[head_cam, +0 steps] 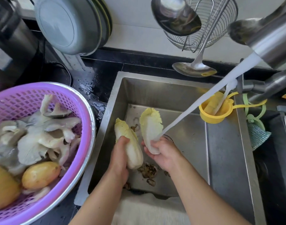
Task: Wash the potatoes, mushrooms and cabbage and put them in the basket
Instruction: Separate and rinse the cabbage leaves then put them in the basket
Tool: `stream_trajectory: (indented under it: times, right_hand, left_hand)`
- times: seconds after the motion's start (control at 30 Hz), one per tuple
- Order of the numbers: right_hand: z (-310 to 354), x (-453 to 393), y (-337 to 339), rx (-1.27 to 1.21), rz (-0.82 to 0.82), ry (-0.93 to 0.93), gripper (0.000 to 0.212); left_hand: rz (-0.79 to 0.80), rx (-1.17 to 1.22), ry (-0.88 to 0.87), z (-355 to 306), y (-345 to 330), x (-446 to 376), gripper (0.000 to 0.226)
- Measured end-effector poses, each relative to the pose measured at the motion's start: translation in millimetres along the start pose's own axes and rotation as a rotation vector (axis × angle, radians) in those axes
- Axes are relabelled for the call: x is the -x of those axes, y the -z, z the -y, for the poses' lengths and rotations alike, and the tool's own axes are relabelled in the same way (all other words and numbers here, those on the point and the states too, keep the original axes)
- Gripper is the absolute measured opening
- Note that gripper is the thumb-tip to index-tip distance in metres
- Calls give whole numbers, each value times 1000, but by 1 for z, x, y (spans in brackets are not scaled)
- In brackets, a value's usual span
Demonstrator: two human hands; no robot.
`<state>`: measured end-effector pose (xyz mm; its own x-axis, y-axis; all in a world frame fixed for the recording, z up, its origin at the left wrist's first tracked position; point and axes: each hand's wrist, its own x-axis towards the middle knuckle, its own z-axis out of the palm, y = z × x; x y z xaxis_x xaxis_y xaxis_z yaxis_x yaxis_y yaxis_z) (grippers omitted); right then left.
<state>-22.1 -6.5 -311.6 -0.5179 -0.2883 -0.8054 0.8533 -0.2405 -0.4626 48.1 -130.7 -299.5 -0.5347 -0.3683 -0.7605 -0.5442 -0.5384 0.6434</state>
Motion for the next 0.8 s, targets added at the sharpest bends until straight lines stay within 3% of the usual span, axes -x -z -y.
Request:
stream_trajectory:
  times: [0.1, 0.27, 0.37, 0.53, 0.63, 0.73, 0.8]
  right_hand:
    - [-7, 2, 0, -54, -10, -1, 51]
    - [-22, 21, 8, 185, -196, -22, 19]
    - [-28, 44, 23, 301, -258, -28, 13]
    - [-21, 77, 43, 254, -234, -35, 15]
    - [-13, 76, 47, 196, -252, -30, 23]
    - [-3, 58, 33, 145, -233, -23, 15]
    - [6, 38, 17, 67, -192, -35, 27]
  left_hand:
    - [-4, 22, 27, 0, -2, -1, 36]
    - [19, 16, 103, -1, -1, 2, 37]
    - [32, 31, 123, 0, 0, 2, 40]
    - [57, 46, 159, 2, -1, -1, 54]
    - [44, 28, 147, 4, 0, -1, 46]
    - [39, 32, 144, 4, 0, -3, 42]
    - [47, 39, 135, 4, 0, -4, 40]
